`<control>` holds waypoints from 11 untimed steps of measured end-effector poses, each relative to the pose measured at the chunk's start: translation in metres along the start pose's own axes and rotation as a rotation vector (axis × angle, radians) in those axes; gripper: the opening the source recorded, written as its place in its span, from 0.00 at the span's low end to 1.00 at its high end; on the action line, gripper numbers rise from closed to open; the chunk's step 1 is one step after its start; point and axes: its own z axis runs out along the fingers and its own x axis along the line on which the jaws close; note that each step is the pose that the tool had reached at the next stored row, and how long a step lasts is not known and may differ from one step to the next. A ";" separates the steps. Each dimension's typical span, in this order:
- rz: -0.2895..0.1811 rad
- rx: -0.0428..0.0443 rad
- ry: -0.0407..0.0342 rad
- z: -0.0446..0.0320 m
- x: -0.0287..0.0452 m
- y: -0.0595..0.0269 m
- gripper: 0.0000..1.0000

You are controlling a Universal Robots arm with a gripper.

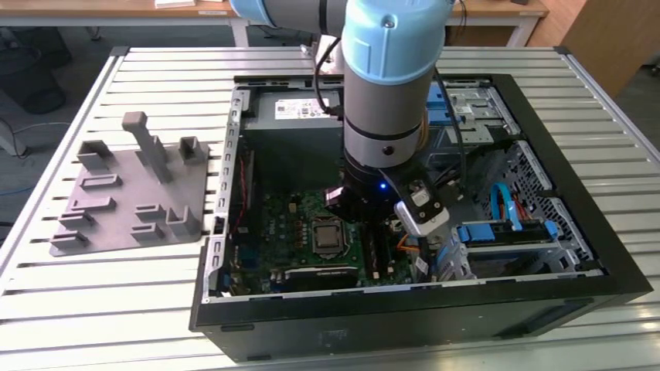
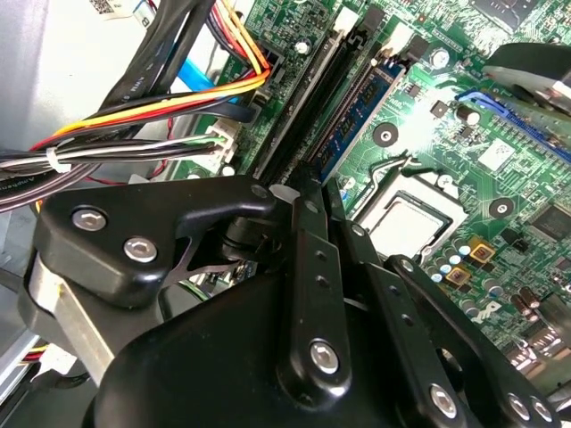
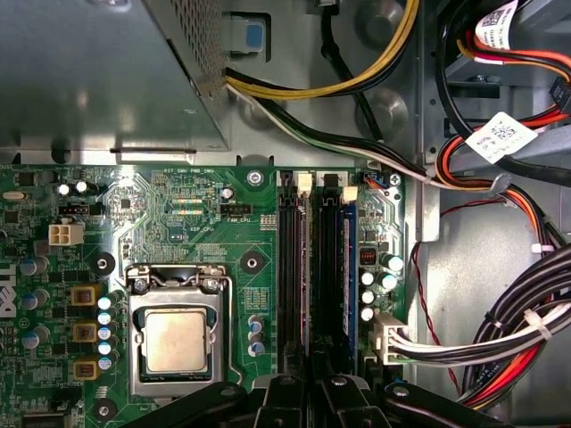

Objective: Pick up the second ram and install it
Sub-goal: 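Insert the second ram into the second slot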

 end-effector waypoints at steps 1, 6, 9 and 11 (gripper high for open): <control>0.000 -0.0002 -0.0001 0.0008 0.0000 0.0001 0.14; 0.000 0.0001 0.0000 0.0053 0.0004 0.0000 0.14; 0.000 0.0002 0.0001 0.0056 0.0004 0.0000 0.14; 0.000 0.0001 0.0000 0.0056 0.0004 0.0000 0.14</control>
